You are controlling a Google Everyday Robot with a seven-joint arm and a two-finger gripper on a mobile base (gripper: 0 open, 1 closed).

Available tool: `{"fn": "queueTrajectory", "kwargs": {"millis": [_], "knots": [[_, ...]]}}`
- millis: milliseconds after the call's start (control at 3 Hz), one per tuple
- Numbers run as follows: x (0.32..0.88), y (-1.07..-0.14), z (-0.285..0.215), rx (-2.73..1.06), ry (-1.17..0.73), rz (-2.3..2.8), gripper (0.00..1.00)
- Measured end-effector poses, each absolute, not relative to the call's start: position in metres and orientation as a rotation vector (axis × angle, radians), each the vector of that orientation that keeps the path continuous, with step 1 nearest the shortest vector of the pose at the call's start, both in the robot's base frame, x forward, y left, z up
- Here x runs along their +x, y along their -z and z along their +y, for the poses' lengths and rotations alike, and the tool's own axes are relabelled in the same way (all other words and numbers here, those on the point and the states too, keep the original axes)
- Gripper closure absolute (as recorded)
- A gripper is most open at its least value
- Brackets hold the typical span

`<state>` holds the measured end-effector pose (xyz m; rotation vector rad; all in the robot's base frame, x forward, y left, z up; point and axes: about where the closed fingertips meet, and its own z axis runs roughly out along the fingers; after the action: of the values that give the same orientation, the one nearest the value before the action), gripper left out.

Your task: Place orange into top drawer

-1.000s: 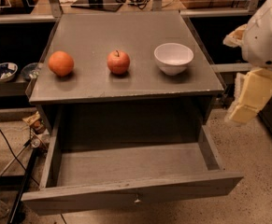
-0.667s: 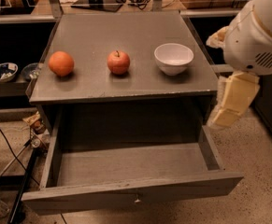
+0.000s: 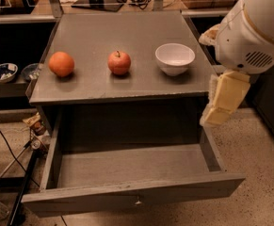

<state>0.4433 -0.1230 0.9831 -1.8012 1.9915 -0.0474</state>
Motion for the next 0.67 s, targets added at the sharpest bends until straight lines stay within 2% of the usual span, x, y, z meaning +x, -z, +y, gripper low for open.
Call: {"fn": "queueTrajectory", "kwargs": {"millis": [667], "knots": [[0.488,-0.974,-0.052,-1.916,0.039,1.822,0.0]]}}
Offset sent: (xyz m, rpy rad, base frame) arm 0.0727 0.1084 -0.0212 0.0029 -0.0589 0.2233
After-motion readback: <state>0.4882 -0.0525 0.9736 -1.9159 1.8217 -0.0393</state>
